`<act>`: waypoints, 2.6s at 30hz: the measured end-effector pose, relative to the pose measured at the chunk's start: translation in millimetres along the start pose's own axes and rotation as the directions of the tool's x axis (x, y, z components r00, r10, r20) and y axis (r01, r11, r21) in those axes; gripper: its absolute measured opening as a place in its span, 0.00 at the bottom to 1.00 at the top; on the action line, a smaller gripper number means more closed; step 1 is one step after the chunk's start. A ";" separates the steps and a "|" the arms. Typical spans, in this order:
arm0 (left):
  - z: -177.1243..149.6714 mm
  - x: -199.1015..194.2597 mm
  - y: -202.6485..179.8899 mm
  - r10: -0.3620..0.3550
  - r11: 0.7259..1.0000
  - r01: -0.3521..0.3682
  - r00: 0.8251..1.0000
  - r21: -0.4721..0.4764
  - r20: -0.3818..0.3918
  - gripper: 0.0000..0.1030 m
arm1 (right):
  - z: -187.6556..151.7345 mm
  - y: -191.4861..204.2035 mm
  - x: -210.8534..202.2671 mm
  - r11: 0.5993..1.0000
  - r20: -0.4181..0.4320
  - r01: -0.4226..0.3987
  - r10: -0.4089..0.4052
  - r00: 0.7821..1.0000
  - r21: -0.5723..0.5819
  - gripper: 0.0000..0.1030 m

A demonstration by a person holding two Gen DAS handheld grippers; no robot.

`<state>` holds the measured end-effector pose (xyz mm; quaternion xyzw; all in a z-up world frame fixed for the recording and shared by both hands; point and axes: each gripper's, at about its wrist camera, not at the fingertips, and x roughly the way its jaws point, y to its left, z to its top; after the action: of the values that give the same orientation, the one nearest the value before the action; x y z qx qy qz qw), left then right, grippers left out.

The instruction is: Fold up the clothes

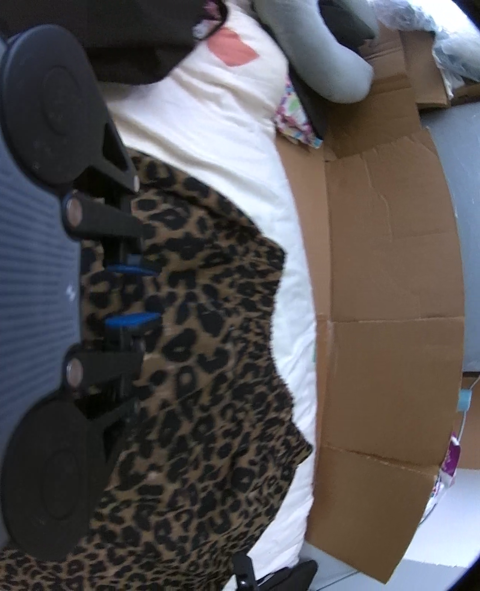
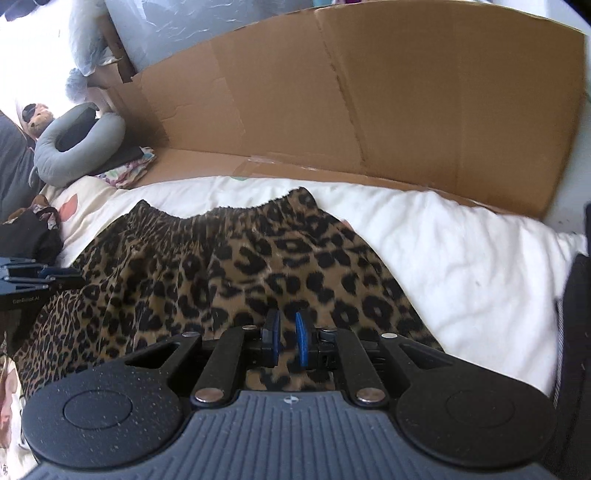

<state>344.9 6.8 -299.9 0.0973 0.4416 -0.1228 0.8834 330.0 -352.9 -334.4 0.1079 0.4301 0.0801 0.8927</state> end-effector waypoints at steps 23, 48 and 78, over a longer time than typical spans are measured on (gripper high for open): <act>-55.1 0.9 8.4 0.015 0.996 -0.023 0.997 -0.090 -0.082 0.27 | -49.7 -13.1 -0.2 0.996 -0.085 0.090 -0.087 0.993 0.026 0.16; -126.0 -73.1 69.5 0.109 0.956 -0.144 0.983 -0.255 -0.147 0.40 | -44.6 22.9 27.5 0.997 -0.084 0.081 -0.081 0.993 -0.005 0.39; -158.5 -88.6 128.2 0.231 0.906 -0.260 0.965 -0.336 -0.123 0.41 | -109.1 17.4 -39.9 0.992 -0.151 0.128 -0.127 0.980 -0.006 0.39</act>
<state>212.5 184.8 -314.2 -0.0013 0.4757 0.0735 0.8765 218.8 -332.0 -366.0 0.0753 0.5025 0.0298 0.8608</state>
